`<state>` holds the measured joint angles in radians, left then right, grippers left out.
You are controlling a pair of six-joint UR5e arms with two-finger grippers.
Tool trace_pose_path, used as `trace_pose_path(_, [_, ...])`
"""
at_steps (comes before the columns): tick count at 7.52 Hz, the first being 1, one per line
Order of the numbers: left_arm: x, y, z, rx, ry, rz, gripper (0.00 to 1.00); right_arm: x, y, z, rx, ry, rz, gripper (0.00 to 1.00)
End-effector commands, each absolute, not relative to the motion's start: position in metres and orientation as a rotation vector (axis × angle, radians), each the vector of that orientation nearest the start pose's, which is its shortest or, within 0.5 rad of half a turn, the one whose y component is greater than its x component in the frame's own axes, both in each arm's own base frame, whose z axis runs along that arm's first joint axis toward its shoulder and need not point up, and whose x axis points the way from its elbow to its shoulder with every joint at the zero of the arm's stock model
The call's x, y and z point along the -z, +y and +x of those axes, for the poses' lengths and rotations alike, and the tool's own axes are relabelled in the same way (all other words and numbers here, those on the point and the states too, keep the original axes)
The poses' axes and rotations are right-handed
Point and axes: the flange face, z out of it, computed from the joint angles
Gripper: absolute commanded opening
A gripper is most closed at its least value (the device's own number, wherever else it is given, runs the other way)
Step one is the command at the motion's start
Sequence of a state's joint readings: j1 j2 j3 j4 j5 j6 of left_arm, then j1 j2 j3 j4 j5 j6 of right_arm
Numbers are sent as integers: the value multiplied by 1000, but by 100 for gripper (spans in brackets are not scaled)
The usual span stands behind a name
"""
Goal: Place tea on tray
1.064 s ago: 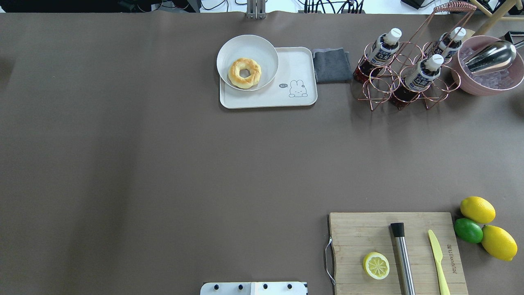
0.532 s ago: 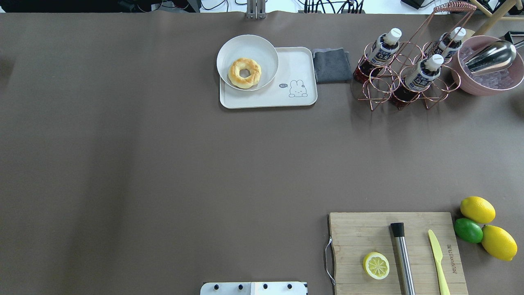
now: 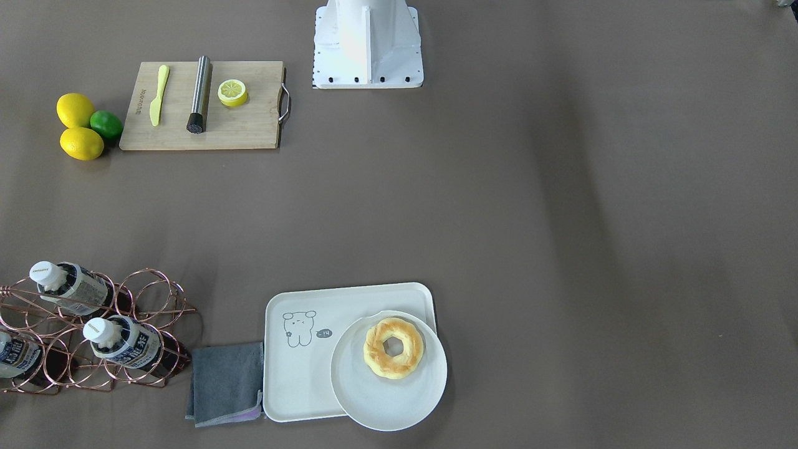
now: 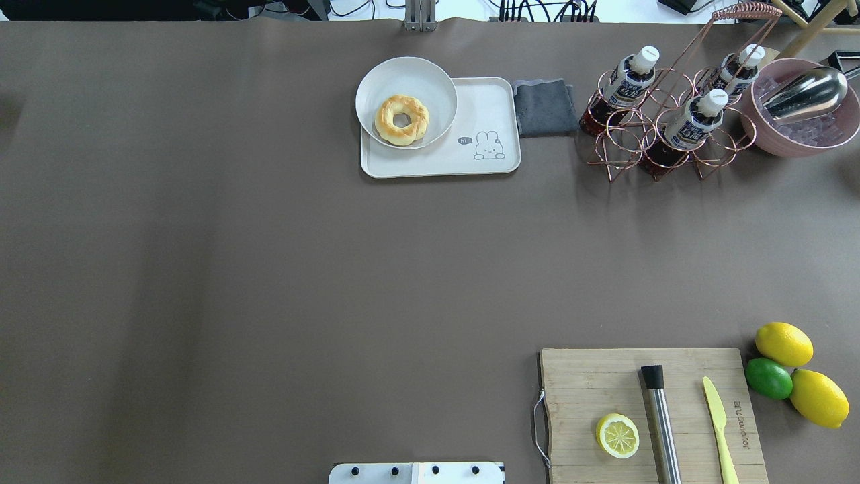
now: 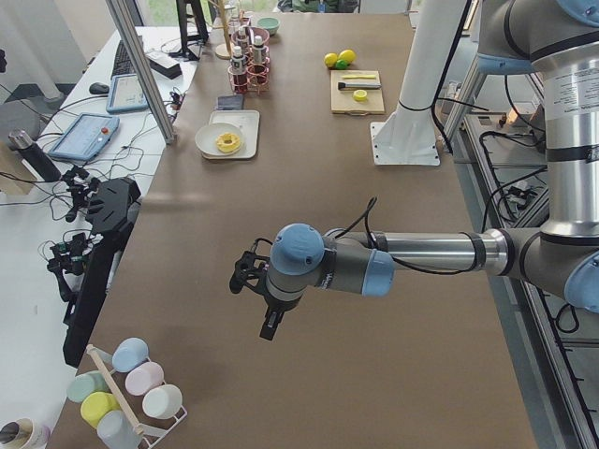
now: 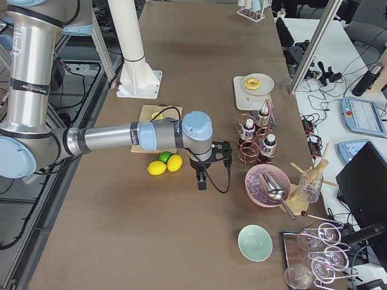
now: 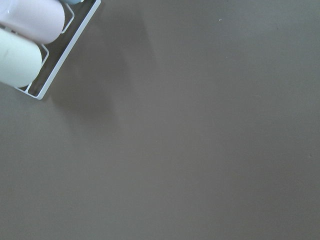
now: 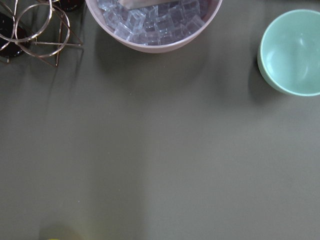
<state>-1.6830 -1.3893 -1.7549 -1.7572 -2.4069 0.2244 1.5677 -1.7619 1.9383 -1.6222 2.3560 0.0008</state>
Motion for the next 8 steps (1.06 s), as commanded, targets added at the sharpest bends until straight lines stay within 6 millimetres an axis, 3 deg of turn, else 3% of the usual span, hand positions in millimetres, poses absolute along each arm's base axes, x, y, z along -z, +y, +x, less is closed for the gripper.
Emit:
trace_pose_path(1, [-611,-419,-107,-240,776,444,98,-530,-442,64,77,-729,202,100])
trace_pose_path(2, [-605,-424,-106,-252,770,472,98,-524,-447,61,95,-714,216,100])
trace_pose_path(3, [-581,-445,-96,-302,763,518,98,-509,-462,50,120,-720,236,100])
trace_pose_path(4, [-574,-454,-89,-322,765,528,98,-485,-483,26,155,-729,258,99])
trace_pose_path(6, [-569,-457,-81,-359,764,551,99,-423,-521,-47,42,-741,234,100])
trace_pose_path(8, [-570,-455,-79,-362,765,553,99,-381,-544,-107,-84,-738,212,100])
